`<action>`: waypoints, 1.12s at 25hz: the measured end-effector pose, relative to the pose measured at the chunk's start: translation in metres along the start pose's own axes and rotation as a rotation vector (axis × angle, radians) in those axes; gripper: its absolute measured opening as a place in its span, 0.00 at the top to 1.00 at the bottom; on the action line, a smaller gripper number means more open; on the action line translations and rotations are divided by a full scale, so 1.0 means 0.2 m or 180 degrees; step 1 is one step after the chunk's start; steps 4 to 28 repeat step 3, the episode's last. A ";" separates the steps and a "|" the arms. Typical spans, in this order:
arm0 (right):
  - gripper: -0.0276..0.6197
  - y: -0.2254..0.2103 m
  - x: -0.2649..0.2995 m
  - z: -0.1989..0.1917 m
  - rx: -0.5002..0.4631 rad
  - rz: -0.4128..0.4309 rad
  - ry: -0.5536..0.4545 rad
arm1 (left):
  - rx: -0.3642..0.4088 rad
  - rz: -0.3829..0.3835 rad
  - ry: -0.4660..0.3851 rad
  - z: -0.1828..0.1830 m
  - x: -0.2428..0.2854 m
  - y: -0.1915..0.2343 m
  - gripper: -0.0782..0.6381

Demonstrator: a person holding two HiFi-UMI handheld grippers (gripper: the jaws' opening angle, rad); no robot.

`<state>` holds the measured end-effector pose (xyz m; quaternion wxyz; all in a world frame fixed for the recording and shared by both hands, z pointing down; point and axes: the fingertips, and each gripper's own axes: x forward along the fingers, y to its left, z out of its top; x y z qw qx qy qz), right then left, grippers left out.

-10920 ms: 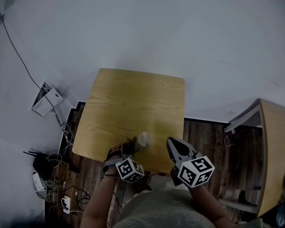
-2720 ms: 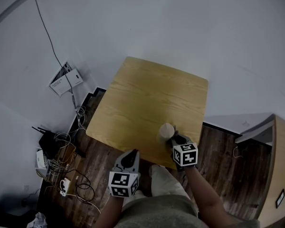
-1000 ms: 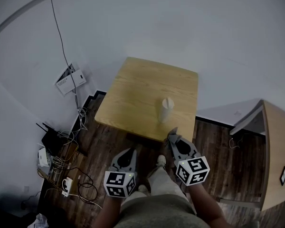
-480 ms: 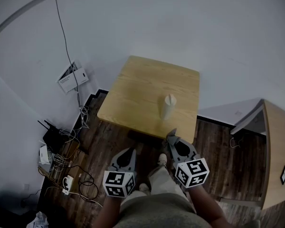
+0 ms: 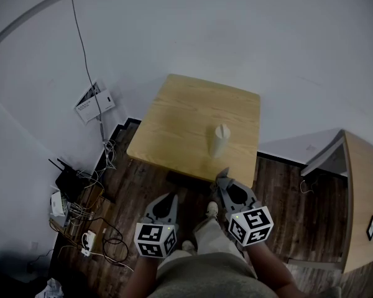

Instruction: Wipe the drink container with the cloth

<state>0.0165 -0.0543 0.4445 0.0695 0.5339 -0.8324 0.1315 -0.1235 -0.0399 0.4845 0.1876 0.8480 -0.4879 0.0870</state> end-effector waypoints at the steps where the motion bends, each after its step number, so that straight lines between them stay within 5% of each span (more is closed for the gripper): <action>1: 0.92 0.00 0.00 0.00 -0.0004 0.0003 -0.0004 | -0.0001 0.0000 -0.0002 0.00 0.00 0.00 0.86; 28: 0.92 0.01 0.00 0.01 -0.0011 0.0008 -0.0013 | -0.0003 -0.0001 -0.0007 0.00 0.00 0.00 0.86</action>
